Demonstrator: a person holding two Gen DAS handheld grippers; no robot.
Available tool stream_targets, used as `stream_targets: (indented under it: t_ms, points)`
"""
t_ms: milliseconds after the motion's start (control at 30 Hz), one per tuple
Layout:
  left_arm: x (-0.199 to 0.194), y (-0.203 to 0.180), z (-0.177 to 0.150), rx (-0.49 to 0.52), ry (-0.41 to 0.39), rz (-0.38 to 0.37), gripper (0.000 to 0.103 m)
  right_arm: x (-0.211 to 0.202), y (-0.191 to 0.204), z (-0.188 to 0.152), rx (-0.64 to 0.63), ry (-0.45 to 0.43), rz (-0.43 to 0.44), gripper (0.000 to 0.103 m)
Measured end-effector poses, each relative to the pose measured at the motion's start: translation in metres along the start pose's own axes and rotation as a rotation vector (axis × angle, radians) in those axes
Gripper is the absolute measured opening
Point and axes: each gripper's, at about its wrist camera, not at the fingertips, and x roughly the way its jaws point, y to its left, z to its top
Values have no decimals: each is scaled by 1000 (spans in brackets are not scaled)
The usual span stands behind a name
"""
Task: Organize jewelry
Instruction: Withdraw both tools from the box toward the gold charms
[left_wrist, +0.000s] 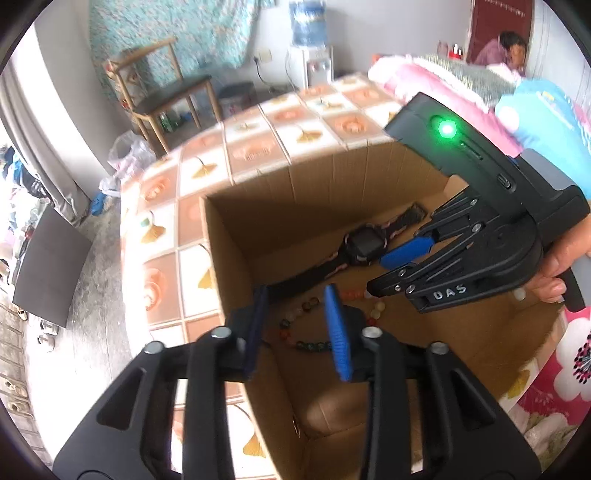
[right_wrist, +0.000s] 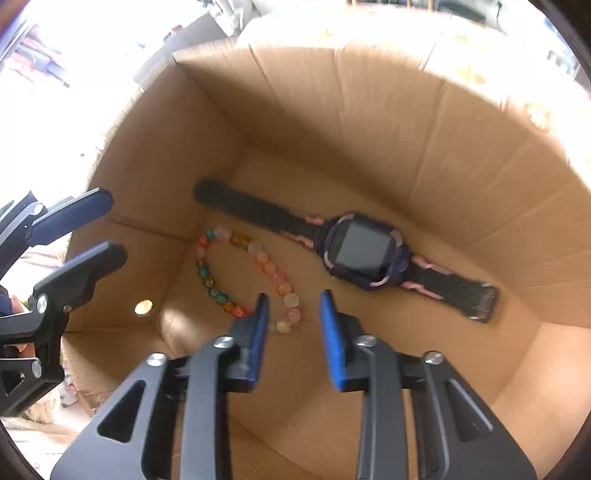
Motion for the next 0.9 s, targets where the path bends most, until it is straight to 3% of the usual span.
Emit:
stream_targets:
  t_ms: [233, 367, 467, 700, 900]
  points:
    - [-67, -1, -20, -35, -165, 27, 62, -83, 24, -33, -43, -234, -52, 53]
    - [-101, -3, -41, -66, -240, 37, 80, -133, 35, -66, -63, -372, -59, 57]
    - [-120, -2, -63, -106, -272, 35, 85, -164, 40, -105, -42, -449, -16, 58]
    - [-123, -9, -116, -184, -244, 32, 89, -166, 55, -194, 38, -555, 66, 60]
    - [-75, -27, -167, -197, -107, 71, 89, -109, 27, -248, 237, -529, 61, 60]
